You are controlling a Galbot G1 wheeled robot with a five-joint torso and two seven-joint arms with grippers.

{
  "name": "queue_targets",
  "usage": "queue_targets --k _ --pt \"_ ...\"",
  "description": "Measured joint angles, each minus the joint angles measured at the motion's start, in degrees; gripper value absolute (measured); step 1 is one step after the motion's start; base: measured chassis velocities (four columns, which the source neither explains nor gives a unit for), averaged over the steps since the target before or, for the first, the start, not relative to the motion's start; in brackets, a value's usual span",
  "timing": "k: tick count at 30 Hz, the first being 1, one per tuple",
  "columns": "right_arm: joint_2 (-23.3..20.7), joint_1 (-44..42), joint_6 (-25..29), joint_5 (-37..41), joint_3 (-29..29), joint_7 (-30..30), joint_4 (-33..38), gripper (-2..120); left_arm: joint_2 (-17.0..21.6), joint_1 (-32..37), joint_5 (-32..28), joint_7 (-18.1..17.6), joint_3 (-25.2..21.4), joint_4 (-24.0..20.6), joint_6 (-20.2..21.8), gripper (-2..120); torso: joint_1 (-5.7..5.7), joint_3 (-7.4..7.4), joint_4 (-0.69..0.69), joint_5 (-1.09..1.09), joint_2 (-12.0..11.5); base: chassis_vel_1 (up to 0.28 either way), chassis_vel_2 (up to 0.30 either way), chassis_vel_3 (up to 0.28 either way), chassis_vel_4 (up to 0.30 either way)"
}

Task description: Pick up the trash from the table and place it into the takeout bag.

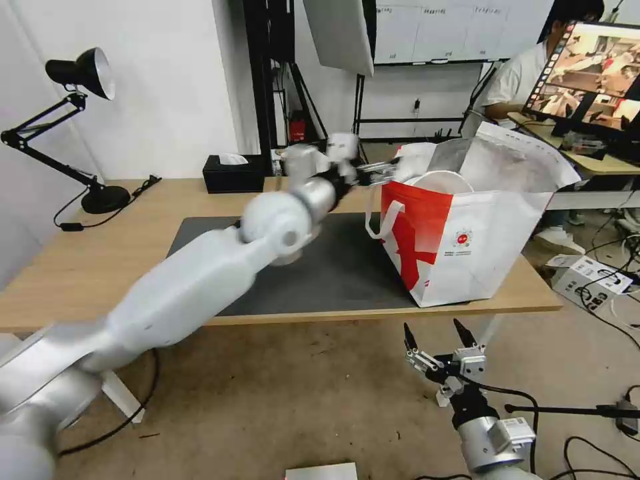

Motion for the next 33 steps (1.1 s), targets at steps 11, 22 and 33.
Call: queue_targets --k 11,22,33 --pt "0.0 0.0 0.0 0.0 0.0 0.0 0.0 100 10.8 26.6 9.2 7.0 -20.6 -10.1 -0.1 100 -0.01 -0.01 -0.01 0.00 0.0 0.000 0.000 0.000 0.000" --pt "0.0 0.0 0.0 0.0 0.0 0.0 0.0 100 12.5 50.2 14.9 10.5 -39.1 -16.6 -3.5 100 -0.01 -0.01 -0.02 0.02 0.0 0.000 0.000 0.000 0.000" --pt "0.0 0.0 0.0 0.0 0.0 0.0 0.0 100 4.6 68.6 32.3 19.3 -52.0 -14.3 -10.8 100 0.00 0.00 -0.02 0.02 0.0 0.000 0.000 0.000 0.000"
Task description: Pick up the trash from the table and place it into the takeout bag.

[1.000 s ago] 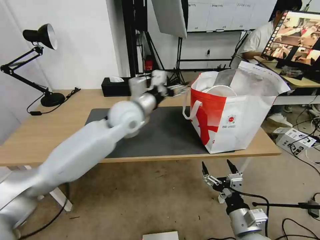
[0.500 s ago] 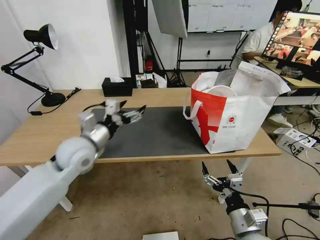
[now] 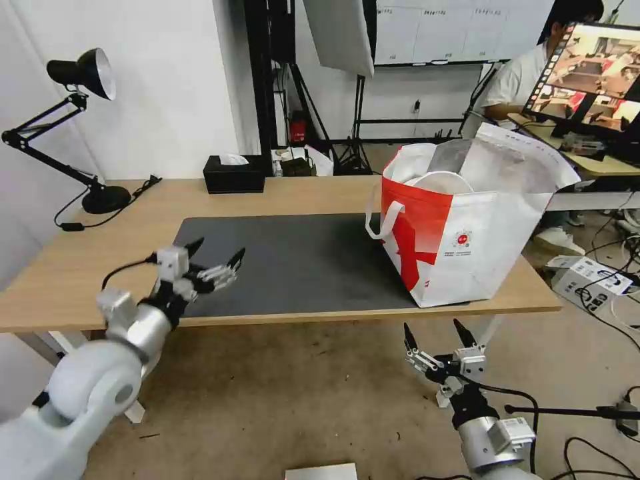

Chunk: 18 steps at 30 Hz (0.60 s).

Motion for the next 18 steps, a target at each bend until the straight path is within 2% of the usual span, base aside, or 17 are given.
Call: queue_targets --k 2,3,5,6,7,10,18 --pt "0.0 0.0 0.0 0.0 0.0 0.0 0.0 100 -2.2 2.6 4.0 1.3 -1.5 1.3 -3.2 100 0.00 0.00 0.00 0.01 0.0 0.000 0.000 0.000 0.000" --pt "0.0 0.0 0.0 0.0 0.0 0.0 0.0 100 -2.2 2.6 4.0 1.3 -1.5 1.3 -3.2 100 0.00 0.00 0.00 0.01 0.0 0.000 0.000 0.000 0.000" --pt "0.0 0.0 0.0 0.0 0.0 0.0 0.0 100 -5.6 5.5 7.0 1.7 -2.7 3.1 -9.3 100 0.00 0.00 0.00 0.00 0.0 0.000 0.000 0.000 0.000" --pt "0.0 0.0 0.0 0.0 0.0 0.0 0.0 100 -7.0 6.4 7.9 1.7 -3.1 3.4 -10.6 100 0.00 0.00 -0.01 0.01 0.0 0.000 0.000 0.000 0.000" --pt "0.0 0.0 0.0 0.0 0.0 0.0 0.0 100 -7.0 6.4 7.9 1.7 -3.1 3.4 -10.6 100 0.00 0.00 -0.01 0.01 0.0 0.000 0.000 0.000 0.000" --pt "0.0 0.0 0.0 0.0 0.0 0.0 0.0 100 -12.1 9.4 11.4 1.0 -4.6 3.9 -14.6 100 0.00 0.00 0.00 0.01 0.0 0.000 0.000 0.000 0.000" --pt "0.0 0.0 0.0 0.0 0.0 0.0 0.0 100 -17.9 14.5 15.3 0.7 -7.2 3.6 -18.4 100 0.00 0.00 0.00 0.01 0.0 0.000 0.000 0.000 0.000"
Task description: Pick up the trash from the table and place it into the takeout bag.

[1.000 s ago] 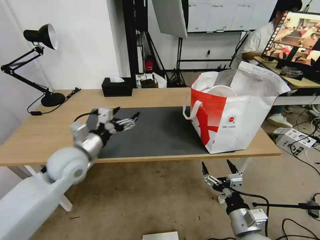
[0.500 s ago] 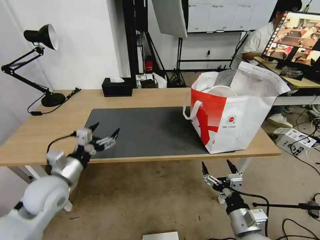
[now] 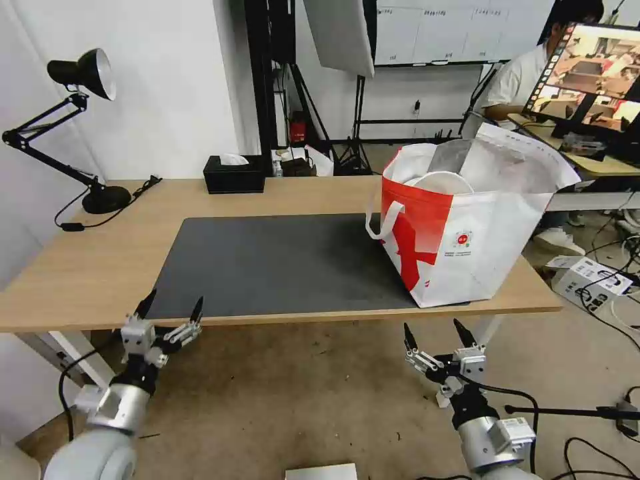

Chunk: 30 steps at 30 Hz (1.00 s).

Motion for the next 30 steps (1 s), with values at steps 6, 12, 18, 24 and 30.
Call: queue_targets --k 6,12,18,24,30 --pt "0.0 0.0 0.0 0.0 0.0 0.0 0.0 100 -3.0 4.1 2.2 0.6 -1.4 -0.9 -1.3 100 0.00 0.00 0.00 0.00 0.0 0.000 0.000 0.000 0.000" --pt "0.0 0.0 0.0 0.0 0.0 0.0 0.0 100 -5.0 6.7 3.6 1.4 -2.2 -0.9 -1.8 100 0.00 0.00 0.00 0.00 0.0 0.000 0.000 0.000 0.000" --pt "0.0 0.0 0.0 0.0 0.0 0.0 0.0 100 -6.3 7.2 4.1 1.3 -3.0 -0.5 -2.6 100 0.00 0.00 0.00 -0.01 0.0 0.000 0.000 0.000 0.000" --pt "0.0 0.0 0.0 0.0 0.0 0.0 0.0 100 -6.9 7.2 4.7 0.9 -3.0 -0.5 -2.6 100 0.01 0.00 0.00 -0.01 0.0 0.000 0.000 0.000 0.000" --pt "0.0 0.0 0.0 0.0 0.0 0.0 0.0 100 -6.9 7.1 4.7 0.8 -2.9 -0.6 -2.4 100 0.00 0.00 0.00 -0.01 0.0 0.000 0.000 0.000 0.000"
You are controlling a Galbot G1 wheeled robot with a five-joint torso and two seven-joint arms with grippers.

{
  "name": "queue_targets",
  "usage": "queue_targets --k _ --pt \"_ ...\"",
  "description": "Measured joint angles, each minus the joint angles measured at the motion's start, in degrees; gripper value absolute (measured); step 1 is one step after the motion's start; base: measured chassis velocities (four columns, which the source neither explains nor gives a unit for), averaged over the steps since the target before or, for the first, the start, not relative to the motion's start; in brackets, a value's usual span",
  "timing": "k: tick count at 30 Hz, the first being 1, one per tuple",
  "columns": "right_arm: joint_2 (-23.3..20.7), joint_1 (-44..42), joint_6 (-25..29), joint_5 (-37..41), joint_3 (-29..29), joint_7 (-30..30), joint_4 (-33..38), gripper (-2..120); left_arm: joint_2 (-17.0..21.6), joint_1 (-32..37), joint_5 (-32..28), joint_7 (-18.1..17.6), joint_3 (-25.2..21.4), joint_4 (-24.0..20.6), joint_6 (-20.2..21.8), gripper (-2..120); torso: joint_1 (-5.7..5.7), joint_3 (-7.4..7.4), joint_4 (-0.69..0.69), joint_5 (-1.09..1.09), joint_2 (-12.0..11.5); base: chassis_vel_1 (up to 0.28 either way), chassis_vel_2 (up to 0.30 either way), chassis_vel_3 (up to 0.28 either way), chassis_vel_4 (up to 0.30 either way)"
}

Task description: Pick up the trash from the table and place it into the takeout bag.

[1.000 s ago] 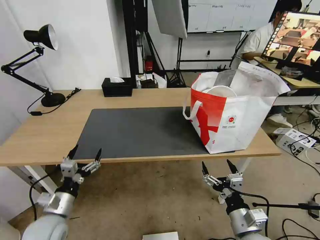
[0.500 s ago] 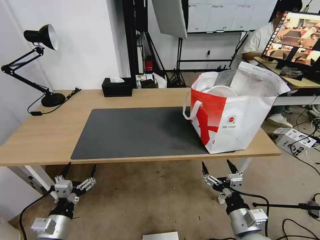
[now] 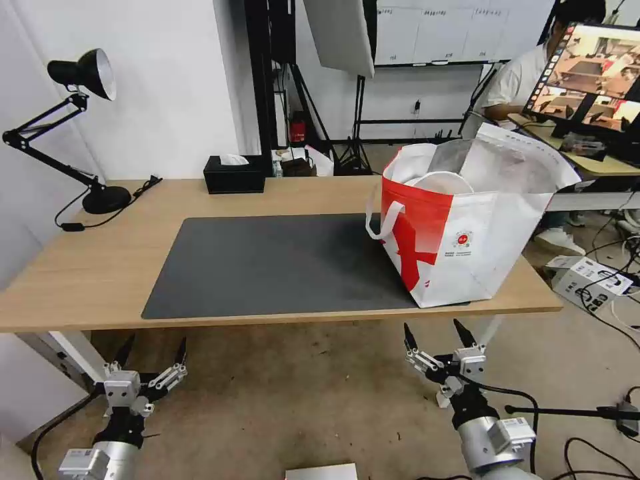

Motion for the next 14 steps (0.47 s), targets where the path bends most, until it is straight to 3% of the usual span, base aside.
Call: queue_targets --k 14 --pt "0.0 0.0 0.0 0.0 0.0 0.0 0.0 100 0.1 -0.1 0.0 -0.1 0.1 0.0 0.1 100 0.00 0.00 0.00 0.00 0.0 0.000 0.000 0.000 0.000"
